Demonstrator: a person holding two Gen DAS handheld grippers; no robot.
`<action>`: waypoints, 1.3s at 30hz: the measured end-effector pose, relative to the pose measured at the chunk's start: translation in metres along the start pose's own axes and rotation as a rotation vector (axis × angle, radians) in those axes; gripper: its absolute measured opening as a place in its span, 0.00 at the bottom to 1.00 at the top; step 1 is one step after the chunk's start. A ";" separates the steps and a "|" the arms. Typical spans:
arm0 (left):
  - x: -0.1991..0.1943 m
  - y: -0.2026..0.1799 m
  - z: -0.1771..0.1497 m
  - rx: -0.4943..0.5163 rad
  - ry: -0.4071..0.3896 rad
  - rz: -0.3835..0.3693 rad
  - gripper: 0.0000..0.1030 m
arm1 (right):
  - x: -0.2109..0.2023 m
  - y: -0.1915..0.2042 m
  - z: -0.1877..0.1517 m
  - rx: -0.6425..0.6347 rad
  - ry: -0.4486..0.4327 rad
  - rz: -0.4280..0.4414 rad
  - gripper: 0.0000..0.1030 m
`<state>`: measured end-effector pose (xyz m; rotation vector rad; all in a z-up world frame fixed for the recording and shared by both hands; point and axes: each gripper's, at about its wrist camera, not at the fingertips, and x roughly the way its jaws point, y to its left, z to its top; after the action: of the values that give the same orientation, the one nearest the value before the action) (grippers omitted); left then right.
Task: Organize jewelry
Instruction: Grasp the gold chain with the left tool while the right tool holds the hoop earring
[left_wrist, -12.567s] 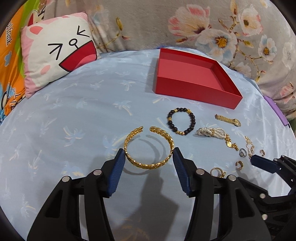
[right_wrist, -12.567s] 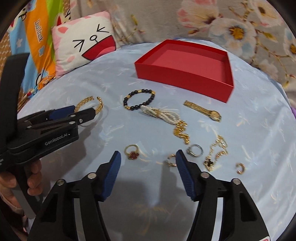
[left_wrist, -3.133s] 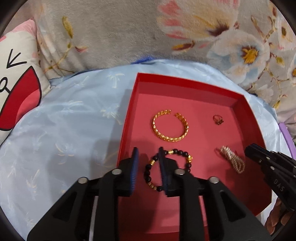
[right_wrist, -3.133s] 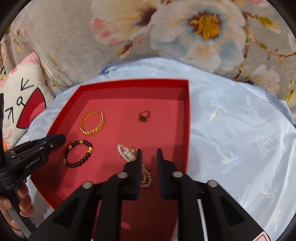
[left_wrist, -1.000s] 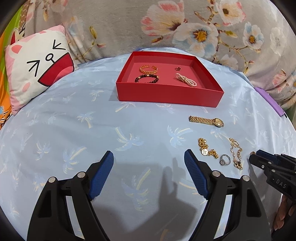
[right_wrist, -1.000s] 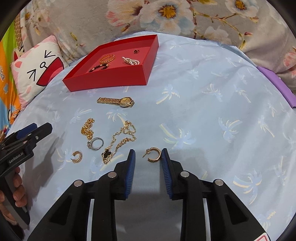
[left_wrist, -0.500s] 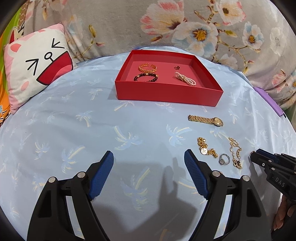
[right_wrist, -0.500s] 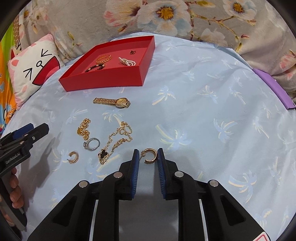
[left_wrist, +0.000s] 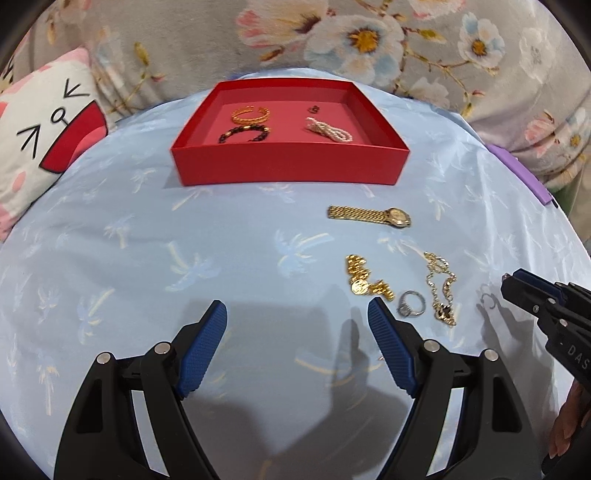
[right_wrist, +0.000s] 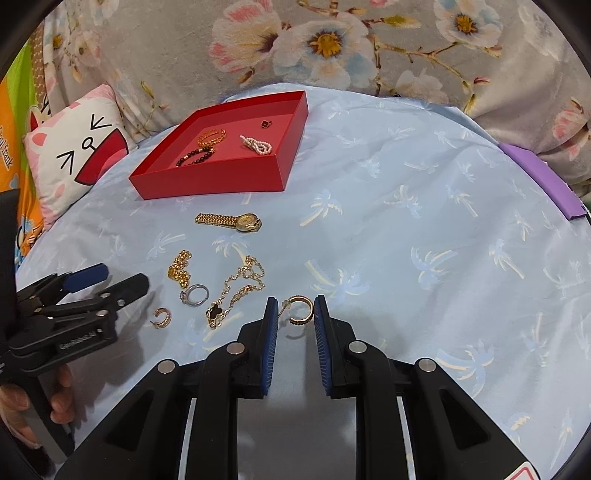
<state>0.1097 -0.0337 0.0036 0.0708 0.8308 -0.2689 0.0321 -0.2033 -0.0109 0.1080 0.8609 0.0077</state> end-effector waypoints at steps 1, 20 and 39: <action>0.000 -0.005 0.003 0.009 -0.007 -0.007 0.74 | 0.000 -0.001 0.000 0.001 -0.001 0.002 0.18; 0.029 -0.040 0.017 0.061 0.041 -0.041 0.08 | 0.004 -0.004 0.000 0.007 0.020 0.004 0.18; 0.002 -0.018 0.012 -0.003 0.007 -0.053 0.00 | -0.001 0.002 -0.002 -0.009 -0.006 0.016 0.18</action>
<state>0.1146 -0.0539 0.0108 0.0472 0.8406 -0.3181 0.0306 -0.2010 -0.0112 0.1064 0.8538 0.0262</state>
